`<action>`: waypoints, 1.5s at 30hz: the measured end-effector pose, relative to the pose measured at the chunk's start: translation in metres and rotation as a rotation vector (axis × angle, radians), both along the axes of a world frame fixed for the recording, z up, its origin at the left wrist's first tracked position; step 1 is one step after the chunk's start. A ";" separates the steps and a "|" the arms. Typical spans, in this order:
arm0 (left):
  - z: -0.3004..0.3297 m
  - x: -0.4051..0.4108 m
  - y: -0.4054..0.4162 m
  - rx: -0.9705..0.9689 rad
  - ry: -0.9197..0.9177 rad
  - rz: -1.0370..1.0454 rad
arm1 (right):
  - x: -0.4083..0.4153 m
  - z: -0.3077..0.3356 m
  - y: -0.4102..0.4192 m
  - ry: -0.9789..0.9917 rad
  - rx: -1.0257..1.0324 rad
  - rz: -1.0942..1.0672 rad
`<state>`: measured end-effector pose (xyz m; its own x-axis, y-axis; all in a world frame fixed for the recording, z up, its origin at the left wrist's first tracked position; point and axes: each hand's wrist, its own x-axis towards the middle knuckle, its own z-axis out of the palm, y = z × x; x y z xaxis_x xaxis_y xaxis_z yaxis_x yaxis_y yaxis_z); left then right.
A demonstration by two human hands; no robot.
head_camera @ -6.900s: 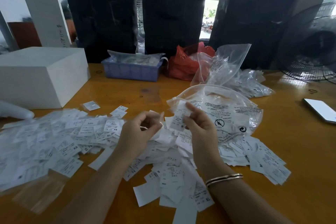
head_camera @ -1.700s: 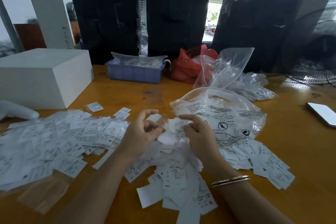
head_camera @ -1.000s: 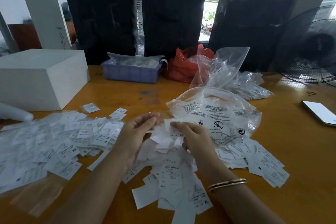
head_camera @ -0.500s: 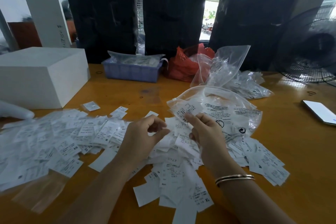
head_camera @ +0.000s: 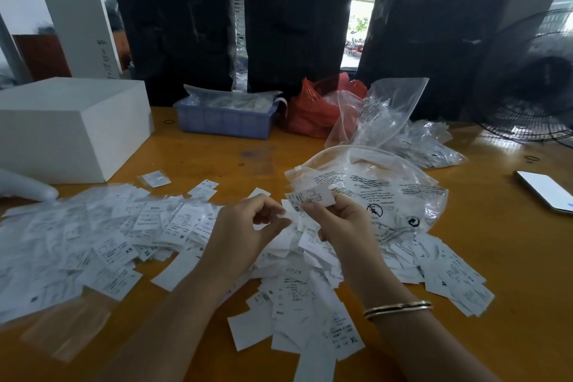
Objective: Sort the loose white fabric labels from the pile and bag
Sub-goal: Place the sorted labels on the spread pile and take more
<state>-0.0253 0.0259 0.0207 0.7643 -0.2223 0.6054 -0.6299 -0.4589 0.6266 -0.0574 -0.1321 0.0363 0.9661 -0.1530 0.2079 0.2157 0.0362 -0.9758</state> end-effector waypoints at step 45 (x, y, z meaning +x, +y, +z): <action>-0.005 0.029 0.056 0.077 0.080 0.708 | 0.014 -0.017 -0.008 0.051 -0.068 0.020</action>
